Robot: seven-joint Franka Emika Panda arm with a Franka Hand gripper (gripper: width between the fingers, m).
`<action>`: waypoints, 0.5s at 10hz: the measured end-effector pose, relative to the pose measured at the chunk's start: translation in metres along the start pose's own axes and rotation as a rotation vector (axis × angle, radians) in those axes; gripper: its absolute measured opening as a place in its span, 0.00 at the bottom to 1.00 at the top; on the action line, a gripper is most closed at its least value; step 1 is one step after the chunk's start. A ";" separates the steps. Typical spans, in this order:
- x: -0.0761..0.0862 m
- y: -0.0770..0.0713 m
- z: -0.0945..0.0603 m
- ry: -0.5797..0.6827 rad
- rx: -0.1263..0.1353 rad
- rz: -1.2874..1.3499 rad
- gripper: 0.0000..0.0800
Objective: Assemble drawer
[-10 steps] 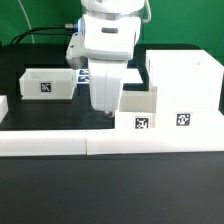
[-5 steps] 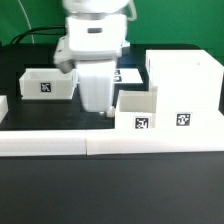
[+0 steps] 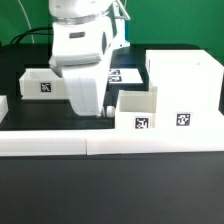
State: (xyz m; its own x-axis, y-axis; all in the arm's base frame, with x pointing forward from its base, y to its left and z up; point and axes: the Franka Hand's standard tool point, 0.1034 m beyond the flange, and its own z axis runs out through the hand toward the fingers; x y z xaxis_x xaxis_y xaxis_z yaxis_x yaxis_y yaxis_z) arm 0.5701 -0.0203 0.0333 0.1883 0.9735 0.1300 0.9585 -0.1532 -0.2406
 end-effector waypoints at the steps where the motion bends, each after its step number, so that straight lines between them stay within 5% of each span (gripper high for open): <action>1: 0.009 0.002 -0.002 0.003 0.001 0.010 0.81; 5: 0.018 0.005 -0.005 0.002 0.000 0.058 0.81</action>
Offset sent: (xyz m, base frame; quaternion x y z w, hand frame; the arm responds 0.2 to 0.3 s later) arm 0.0053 0.0152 0.0101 0.0184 -0.0201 0.0572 0.9980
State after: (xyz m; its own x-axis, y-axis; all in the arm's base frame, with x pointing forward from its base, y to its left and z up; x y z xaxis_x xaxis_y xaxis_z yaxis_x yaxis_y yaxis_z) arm 0.5796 -0.0041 0.0393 0.2435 0.9627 0.1180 0.9460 -0.2090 -0.2477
